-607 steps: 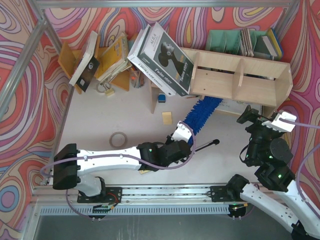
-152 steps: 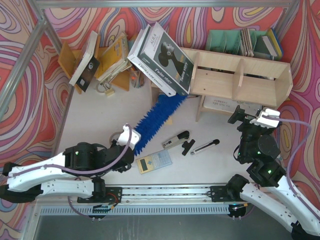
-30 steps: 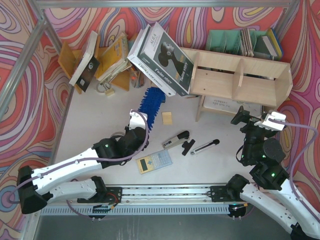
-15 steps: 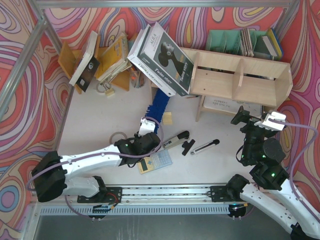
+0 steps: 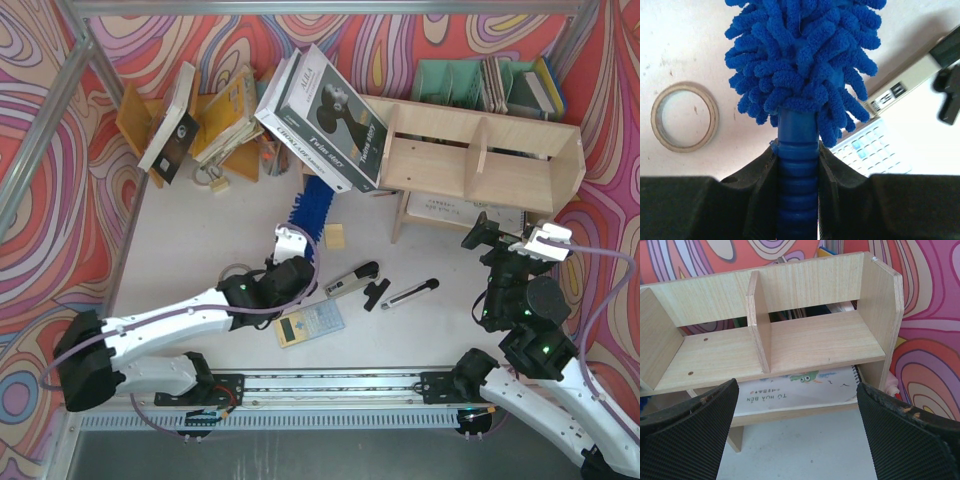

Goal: Dust the bookshelf with a duster

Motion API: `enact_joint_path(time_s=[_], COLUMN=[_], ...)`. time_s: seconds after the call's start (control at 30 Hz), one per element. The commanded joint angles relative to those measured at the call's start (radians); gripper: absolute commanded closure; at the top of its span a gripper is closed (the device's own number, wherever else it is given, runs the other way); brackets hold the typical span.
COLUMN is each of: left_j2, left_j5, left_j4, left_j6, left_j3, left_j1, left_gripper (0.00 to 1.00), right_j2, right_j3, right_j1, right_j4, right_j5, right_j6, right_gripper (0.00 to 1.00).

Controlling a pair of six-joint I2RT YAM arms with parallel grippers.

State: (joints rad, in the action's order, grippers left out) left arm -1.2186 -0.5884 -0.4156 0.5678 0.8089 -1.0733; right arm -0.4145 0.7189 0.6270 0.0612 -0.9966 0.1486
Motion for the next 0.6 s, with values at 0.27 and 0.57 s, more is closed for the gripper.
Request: enact_joint_path(time_s=[0.27,0.57], left_j2=[0.084,-0.031], left_j5=[0.062,0.162], left_j4=[0.148,0.248], left_j6=[-0.026,-0.02], left_j3=[0.081,0.161], left_j1=[0.006,-0.057], left_gripper=[1.0,1.0], right_j2=[0.006,0.013], right_j3=[0.004,0.002], right_j1=[-0.006,-0.006], right_j4=[0.002,0.0], right_j5=[0.001,-0.002], right_j6=[-0.006,-0.006], right_gripper=[0.11,0.11])
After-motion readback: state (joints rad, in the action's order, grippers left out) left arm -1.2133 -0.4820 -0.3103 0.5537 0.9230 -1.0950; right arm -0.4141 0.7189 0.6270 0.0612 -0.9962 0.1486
